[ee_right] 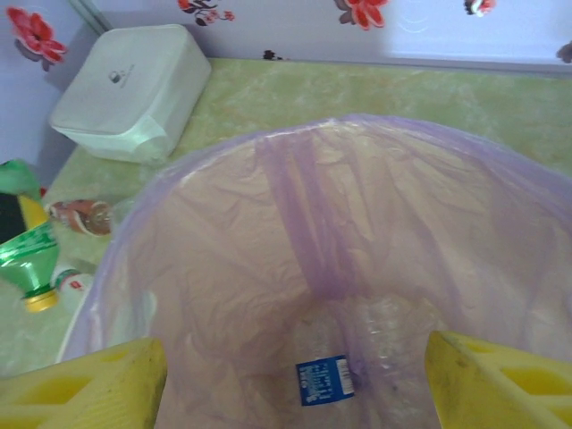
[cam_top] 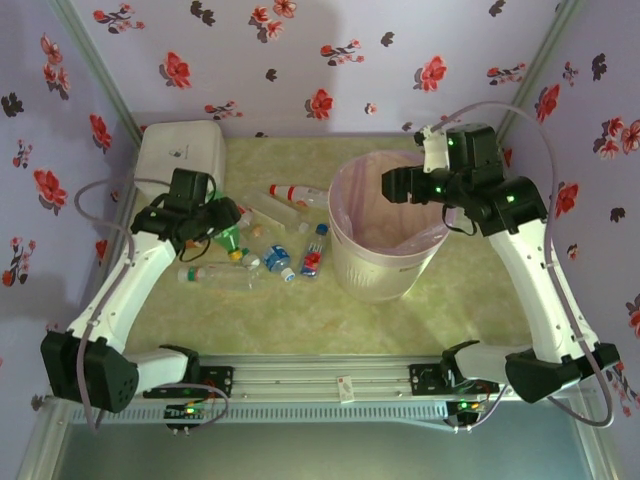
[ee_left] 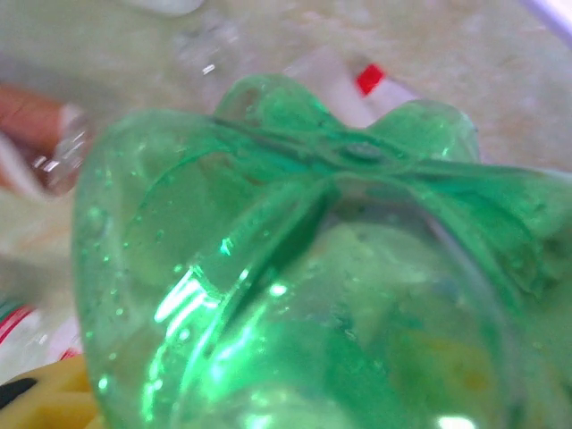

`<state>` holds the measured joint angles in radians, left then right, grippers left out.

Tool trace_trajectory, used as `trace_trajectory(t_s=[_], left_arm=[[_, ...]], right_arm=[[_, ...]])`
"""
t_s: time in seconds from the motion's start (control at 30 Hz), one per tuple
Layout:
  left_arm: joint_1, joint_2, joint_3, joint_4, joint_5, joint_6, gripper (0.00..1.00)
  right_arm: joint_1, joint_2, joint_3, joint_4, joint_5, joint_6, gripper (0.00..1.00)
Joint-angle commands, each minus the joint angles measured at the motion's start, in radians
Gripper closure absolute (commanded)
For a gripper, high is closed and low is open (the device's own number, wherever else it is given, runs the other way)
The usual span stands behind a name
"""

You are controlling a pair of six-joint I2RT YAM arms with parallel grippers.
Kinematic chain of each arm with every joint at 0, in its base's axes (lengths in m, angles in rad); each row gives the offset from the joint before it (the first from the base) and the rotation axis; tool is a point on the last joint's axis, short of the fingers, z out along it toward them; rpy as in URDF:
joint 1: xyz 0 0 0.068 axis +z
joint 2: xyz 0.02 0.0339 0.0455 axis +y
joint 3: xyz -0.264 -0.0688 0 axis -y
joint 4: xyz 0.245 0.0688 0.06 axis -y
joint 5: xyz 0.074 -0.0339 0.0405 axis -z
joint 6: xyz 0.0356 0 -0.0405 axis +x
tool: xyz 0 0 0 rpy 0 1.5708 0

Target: Put the plastic bottles in the bin

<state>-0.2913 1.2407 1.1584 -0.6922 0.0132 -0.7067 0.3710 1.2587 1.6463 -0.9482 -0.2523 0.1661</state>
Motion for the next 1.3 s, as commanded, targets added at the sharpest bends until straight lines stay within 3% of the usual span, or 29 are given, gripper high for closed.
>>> trace_trajectory(t_s=[0.0,0.07,0.17,0.3,0.4,0.5,0.7,0.97,1.03,1.17,1.27], left_arm=[[0.008,0.035,0.063,0.166,0.15,0.12,0.98],[0.006,0.042,0.066,0.261,0.264,0.152,0.98],[0.006,0.05,0.075,0.371,0.382,0.212,1.0],[0.003,0.088,0.133,0.379,0.559,0.324,1.0],[0.004,0.114,0.15,0.429,0.682,0.302,1.0],[0.006,0.132,0.152,0.544,0.74,0.201,1.0],[0.03,0.172,0.149,0.859,0.799,-0.195,1.0],[-0.017,0.182,0.147,1.029,0.846,-0.396,1.0],[-0.034,0.181,0.168,0.943,0.885,-0.305,1.0],[-0.044,0.174,0.222,0.632,0.906,0.055,1.0],[-0.041,0.184,0.239,0.533,0.889,0.181,1.0]], right_arm=[[0.001,0.006,0.046,0.023,-0.102,0.031,0.24],[0.02,0.022,0.071,0.038,-0.132,0.042,0.24],[0.099,0.066,0.131,0.027,-0.082,0.03,0.24],[0.181,0.142,0.205,0.034,-0.061,0.032,0.24],[0.226,0.194,0.235,0.081,-0.088,0.052,0.24],[0.264,0.218,0.226,0.134,-0.102,0.071,0.24],[0.286,0.264,0.211,0.19,-0.134,0.072,0.24],[0.309,0.337,0.253,0.261,-0.202,0.071,0.24],[0.308,0.339,0.26,0.268,-0.191,0.07,0.24],[0.289,0.315,0.264,0.277,-0.18,0.08,0.22],[0.279,0.299,0.264,0.278,-0.202,0.093,0.21]])
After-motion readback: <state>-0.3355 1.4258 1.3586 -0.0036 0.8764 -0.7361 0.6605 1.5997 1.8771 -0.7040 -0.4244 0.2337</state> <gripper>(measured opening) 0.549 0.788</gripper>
